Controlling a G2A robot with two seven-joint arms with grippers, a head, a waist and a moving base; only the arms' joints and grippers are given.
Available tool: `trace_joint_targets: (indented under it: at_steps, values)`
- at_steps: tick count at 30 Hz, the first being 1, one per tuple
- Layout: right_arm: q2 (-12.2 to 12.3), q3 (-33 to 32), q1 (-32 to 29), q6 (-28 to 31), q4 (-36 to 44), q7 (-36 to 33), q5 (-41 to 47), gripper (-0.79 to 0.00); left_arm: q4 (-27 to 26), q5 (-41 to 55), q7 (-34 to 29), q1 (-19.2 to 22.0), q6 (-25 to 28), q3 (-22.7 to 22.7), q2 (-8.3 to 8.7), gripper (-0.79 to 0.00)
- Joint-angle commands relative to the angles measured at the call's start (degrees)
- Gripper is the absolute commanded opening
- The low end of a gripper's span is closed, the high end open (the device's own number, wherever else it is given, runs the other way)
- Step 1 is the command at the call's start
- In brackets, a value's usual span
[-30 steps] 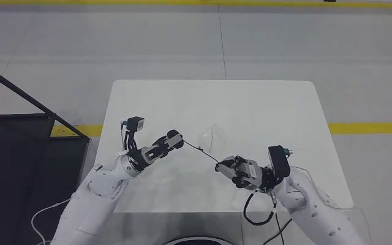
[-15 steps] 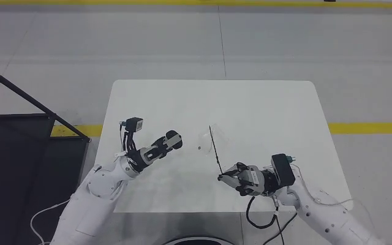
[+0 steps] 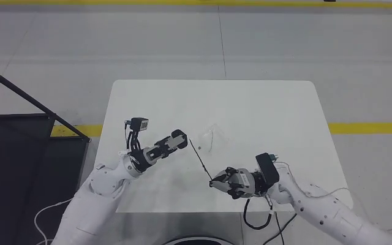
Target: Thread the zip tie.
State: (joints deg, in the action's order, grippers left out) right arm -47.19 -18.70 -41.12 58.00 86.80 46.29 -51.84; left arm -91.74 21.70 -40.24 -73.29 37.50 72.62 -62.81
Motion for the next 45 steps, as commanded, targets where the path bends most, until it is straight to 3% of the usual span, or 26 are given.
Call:
trace_joint_targets:
  at_steps: [1, 6, 10, 17, 20, 22, 29, 37, 39, 40, 41, 45]
  values:
    - [-0.29, 2.67, 1.74, 0.00, -1.12, 0.00, 0.49, -0.785, 0.35, 4.08, -2.57, 0.11, -0.10, 0.15, 0.09, 0.000]
    - [-1.23, 8.96, 6.08, 0.00, -4.06, -0.01, 2.84, -0.785, 1.54, 12.29, -11.80, 0.73, 0.08, 0.17, 0.38, 0.000]
    - [-2.22, 8.96, 5.99, 0.00, -6.12, -0.01, 3.10, -0.785, 2.12, 14.70, -17.24, 1.41, -0.47, -0.37, 0.49, 0.000]
    - [-3.76, 8.96, 5.97, 0.00, -9.19, -0.02, 2.93, -0.785, 2.83, 15.09, -19.94, 2.65, -1.75, -1.79, 0.31, 0.000]
    - [-4.25, 8.96, 5.96, 0.00, -9.91, -0.01, 2.58, -0.785, 3.31, 15.28, -20.13, 3.22, -2.11, -2.43, 0.16, -0.129]
    - [-4.50, 8.96, 5.93, 0.00, -10.31, -0.01, 2.44, -0.785, 3.68, 15.10, -20.03, 3.56, -2.22, -2.74, 0.07, -0.148]
    - [-4.96, 8.96, 5.83, 0.00, -10.94, -0.01, 2.40, -0.785, 4.29, 14.36, -19.72, 4.34, -3.33, -3.42, -0.14, -0.376]
    - [-5.10, 8.96, 5.94, 0.00, -11.01, -0.01, 2.22, -0.785, 4.56, 14.29, -19.63, 4.43, -3.65, -3.30, -0.22, -0.446]
    - [-5.12, 8.96, 5.94, 0.00, -11.02, -0.01, 2.22, -0.785, 4.69, 14.38, -19.69, 4.42, -3.56, -3.23, -0.24, -0.576]
    - [-5.13, 8.96, 5.94, 0.00, -11.02, -0.01, 2.22, -0.785, 4.75, 14.43, -19.68, 4.41, -3.53, -3.21, -0.24, -0.720]
    - [-5.14, 8.96, 5.95, 0.00, -11.02, -0.01, 2.29, -0.785, 4.81, 14.50, -19.69, 4.39, -3.47, -3.19, -0.26, -0.785]
    - [-5.16, 8.96, 5.96, 0.00, -11.01, -0.01, 2.43, -0.785, 4.95, 14.68, -19.93, 4.38, -3.50, -3.13, -0.29, -0.785]
